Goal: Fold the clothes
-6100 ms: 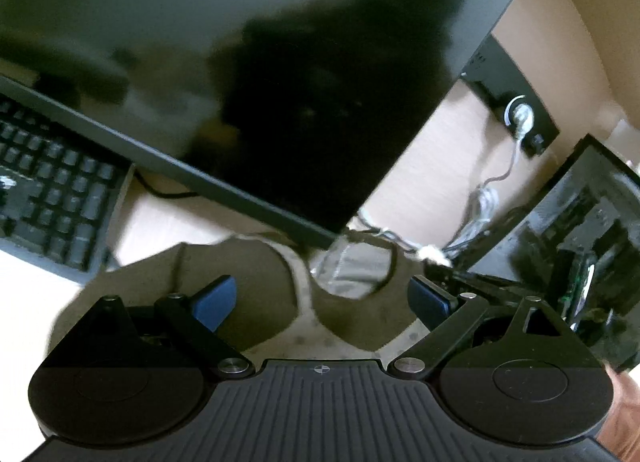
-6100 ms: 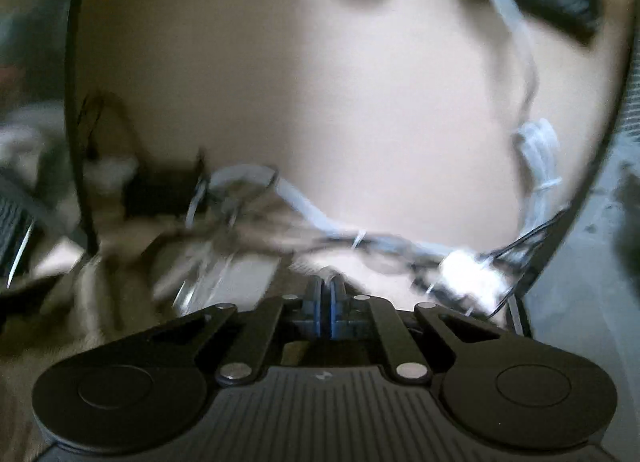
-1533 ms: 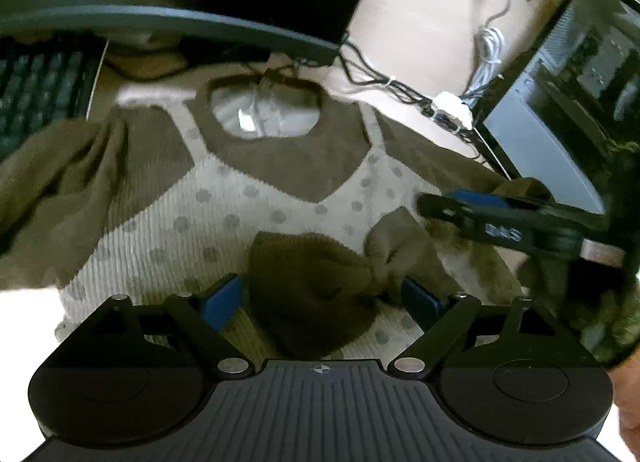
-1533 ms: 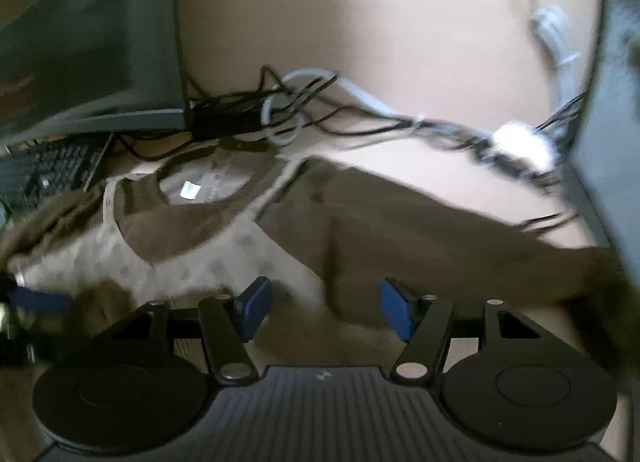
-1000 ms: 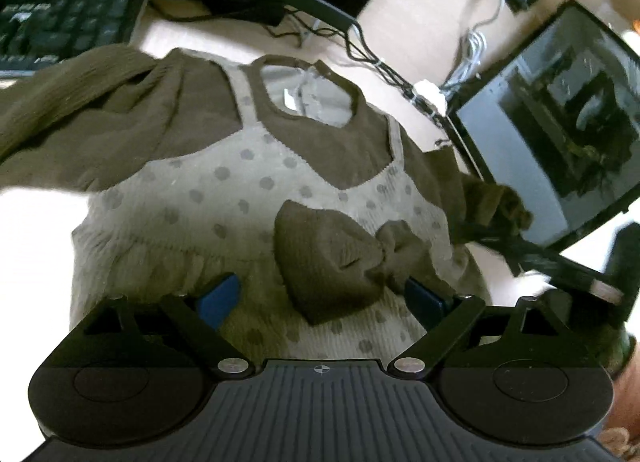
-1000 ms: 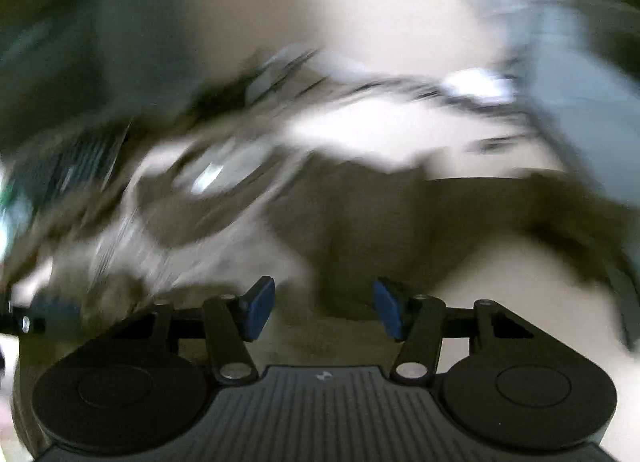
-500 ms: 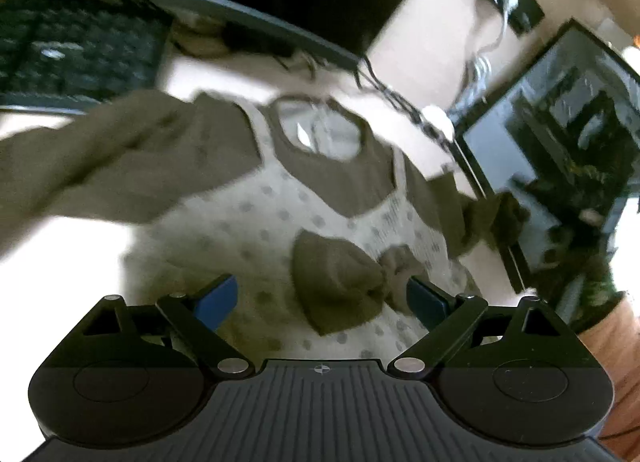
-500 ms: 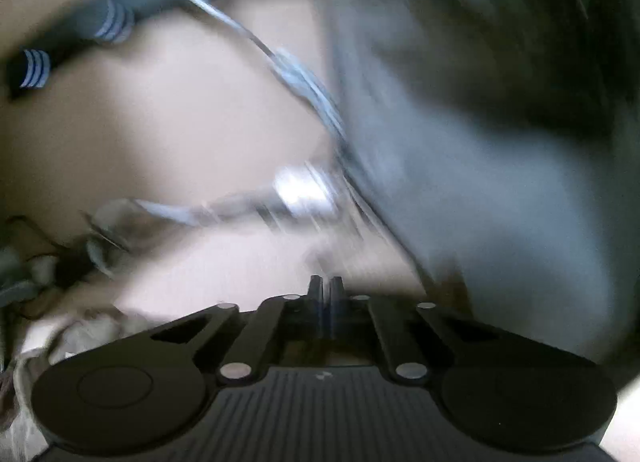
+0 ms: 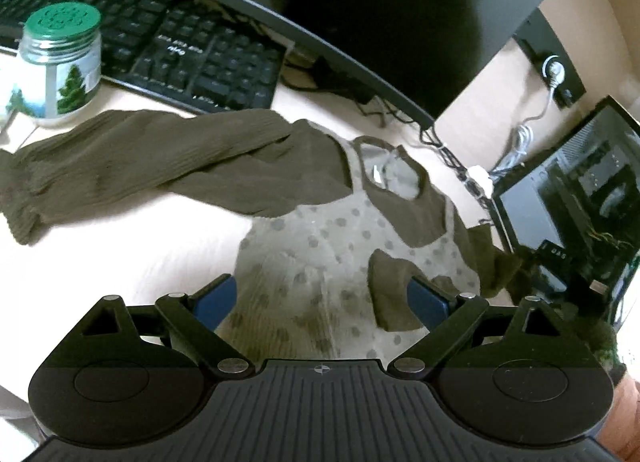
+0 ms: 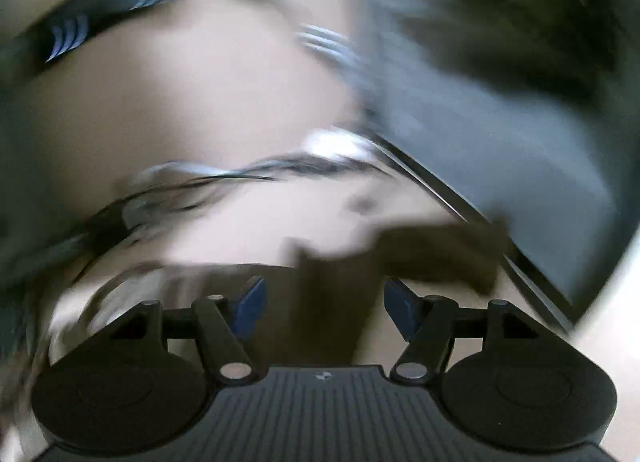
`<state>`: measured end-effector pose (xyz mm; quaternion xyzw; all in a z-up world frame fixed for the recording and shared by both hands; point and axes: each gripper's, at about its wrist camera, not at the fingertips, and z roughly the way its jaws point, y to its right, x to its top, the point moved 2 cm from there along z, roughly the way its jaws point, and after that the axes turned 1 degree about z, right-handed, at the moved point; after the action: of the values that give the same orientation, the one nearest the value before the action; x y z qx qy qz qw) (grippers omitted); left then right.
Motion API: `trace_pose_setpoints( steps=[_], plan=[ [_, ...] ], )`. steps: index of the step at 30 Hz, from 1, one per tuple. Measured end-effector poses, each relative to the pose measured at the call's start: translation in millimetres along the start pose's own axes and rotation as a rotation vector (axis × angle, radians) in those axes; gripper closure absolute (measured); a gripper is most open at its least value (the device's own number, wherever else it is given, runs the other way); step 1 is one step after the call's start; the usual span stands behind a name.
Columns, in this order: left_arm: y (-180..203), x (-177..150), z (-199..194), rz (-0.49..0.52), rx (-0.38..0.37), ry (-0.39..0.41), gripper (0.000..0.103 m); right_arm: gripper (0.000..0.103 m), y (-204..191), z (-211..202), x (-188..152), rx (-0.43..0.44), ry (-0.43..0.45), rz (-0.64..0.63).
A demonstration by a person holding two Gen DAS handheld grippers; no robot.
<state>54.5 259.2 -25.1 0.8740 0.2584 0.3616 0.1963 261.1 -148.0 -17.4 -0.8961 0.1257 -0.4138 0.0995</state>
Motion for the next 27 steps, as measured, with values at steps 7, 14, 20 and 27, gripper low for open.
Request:
trace_pose_setpoints(
  steps=[7,14,20,27],
  plan=[
    [9.6,-5.2,5.3,-0.006,0.045,-0.031,0.007,0.086,40.7,68.4,22.5,-0.001,-0.043,0.186],
    [1.3,-1.7,-6.6,-0.011,0.079,0.007,0.007,0.095,-61.8,-5.3,14.3,0.28,0.248,-0.478],
    [4.5,2.9,-3.9,-0.015,0.046,0.019,0.007,0.072,-152.6,-34.9,-92.6,0.575,0.068,-1.151],
    [6.1,11.0,0.5,-0.01,0.031,0.031,0.007,0.05,-135.5,-46.6,-97.4,0.629,-0.019,-1.056]
  ],
)
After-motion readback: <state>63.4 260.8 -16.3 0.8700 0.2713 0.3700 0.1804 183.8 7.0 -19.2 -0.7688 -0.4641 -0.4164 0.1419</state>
